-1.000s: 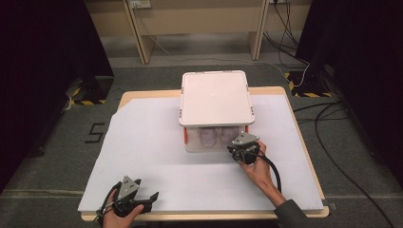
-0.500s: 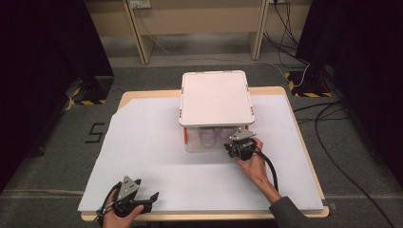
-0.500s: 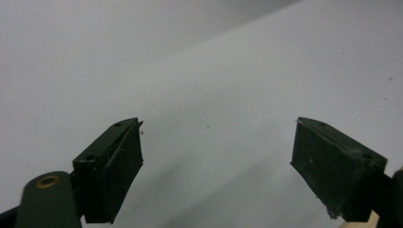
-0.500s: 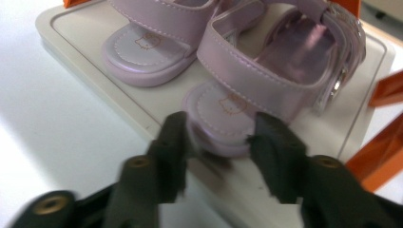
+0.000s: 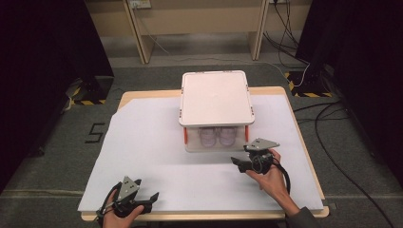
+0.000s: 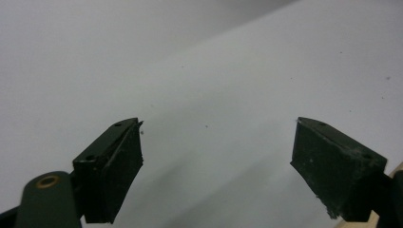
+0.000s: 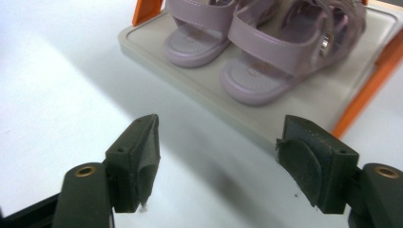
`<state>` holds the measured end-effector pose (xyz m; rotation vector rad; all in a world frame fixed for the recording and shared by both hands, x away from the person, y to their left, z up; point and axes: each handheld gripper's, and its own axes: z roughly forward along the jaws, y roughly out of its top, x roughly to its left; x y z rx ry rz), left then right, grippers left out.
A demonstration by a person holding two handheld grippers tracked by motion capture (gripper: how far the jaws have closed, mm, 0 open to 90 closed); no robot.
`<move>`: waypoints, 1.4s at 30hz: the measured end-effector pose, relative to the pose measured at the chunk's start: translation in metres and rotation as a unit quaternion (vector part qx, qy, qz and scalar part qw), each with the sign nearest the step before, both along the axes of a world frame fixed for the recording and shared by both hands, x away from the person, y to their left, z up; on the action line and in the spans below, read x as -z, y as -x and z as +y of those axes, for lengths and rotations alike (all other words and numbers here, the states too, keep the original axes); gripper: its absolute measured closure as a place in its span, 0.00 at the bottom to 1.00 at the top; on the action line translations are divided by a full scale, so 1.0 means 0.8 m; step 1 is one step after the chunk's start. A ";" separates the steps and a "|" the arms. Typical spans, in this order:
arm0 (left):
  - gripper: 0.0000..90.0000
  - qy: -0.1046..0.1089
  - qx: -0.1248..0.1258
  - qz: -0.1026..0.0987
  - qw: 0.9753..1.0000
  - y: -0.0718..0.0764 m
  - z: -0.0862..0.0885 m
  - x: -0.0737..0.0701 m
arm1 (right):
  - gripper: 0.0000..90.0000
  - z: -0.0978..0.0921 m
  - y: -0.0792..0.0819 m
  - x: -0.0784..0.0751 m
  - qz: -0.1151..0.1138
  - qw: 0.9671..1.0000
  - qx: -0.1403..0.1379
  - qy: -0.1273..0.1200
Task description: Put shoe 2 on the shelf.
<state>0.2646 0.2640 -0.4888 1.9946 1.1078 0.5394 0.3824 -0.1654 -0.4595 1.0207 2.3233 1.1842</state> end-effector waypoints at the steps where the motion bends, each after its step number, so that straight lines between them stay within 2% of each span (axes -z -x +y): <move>1: 0.18 0.000 0.000 0.000 1.000 0.000 0.000 0.000 | 0.31 -0.005 0.004 -0.001 0.001 1.000 0.001 -0.005; 4: 0.18 0.000 0.000 0.000 1.000 0.000 -0.001 0.000 | 0.29 -0.019 0.015 0.001 0.010 1.000 0.003 -0.017; 10: 0.18 -0.001 0.000 0.000 1.000 0.000 -0.001 0.000 | 0.25 -0.044 0.032 0.005 0.018 0.999 0.014 -0.025; 14: 0.18 -0.001 0.001 0.001 1.000 0.000 -0.001 0.000 | 0.23 -0.054 0.042 0.006 0.015 0.999 0.013 -0.033; 42: 0.18 -0.003 0.002 0.003 1.000 0.000 -0.001 0.001 | 0.18 -0.079 0.104 0.008 -0.004 0.999 0.011 -0.047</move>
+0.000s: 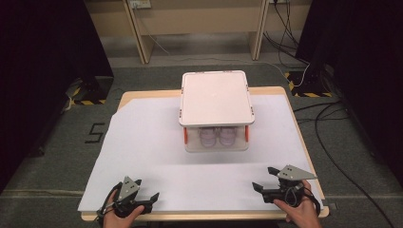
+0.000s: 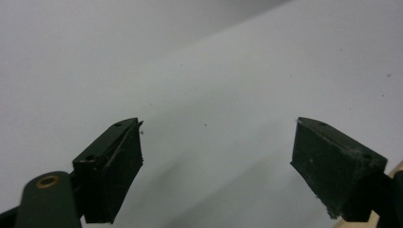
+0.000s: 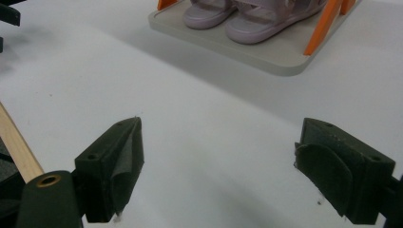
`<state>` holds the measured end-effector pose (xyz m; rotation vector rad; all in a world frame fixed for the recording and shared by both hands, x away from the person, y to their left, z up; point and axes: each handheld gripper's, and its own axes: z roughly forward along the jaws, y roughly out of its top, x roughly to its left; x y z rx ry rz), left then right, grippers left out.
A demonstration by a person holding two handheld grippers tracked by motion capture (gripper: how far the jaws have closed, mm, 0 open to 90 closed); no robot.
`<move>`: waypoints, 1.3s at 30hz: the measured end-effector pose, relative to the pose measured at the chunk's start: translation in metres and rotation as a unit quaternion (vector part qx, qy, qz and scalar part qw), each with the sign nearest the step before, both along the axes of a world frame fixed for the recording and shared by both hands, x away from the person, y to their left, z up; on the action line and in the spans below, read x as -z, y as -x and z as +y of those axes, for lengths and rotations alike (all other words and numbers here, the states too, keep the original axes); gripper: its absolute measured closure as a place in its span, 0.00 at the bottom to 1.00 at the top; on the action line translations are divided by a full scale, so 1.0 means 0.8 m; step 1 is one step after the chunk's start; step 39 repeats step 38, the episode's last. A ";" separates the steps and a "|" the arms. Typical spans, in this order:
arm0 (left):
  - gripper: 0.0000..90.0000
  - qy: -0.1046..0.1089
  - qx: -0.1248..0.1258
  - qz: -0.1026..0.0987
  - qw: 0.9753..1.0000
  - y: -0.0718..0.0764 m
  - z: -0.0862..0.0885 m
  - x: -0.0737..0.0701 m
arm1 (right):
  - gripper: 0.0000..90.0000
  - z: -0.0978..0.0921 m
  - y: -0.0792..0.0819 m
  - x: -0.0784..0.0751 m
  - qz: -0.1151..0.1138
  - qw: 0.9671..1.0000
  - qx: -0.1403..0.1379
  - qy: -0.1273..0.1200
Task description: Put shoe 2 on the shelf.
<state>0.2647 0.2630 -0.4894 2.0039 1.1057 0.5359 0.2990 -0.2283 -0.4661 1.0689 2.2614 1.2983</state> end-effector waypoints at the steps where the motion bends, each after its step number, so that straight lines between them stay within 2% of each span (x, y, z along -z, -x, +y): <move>1: 0.18 0.001 0.000 0.000 1.000 0.000 0.000 0.000 | 0.18 0.000 0.002 0.001 0.002 1.000 0.002 -0.002; 15: 0.18 -0.001 0.001 0.000 1.000 0.000 0.000 0.000 | 0.18 -0.012 0.024 0.015 0.016 1.000 -0.001 0.021; 23: 0.18 -0.001 0.001 0.002 1.000 0.000 0.000 0.000 | 0.18 -0.018 0.036 0.022 0.026 0.999 0.010 0.034; 32: 0.18 -0.001 0.001 0.002 1.000 0.000 -0.001 0.000 | 0.18 -0.027 0.048 0.024 0.030 0.999 0.019 0.036; 39: 0.18 -0.001 0.001 0.003 1.000 0.000 -0.001 0.001 | 0.18 -0.029 0.049 0.024 0.029 0.999 0.023 0.035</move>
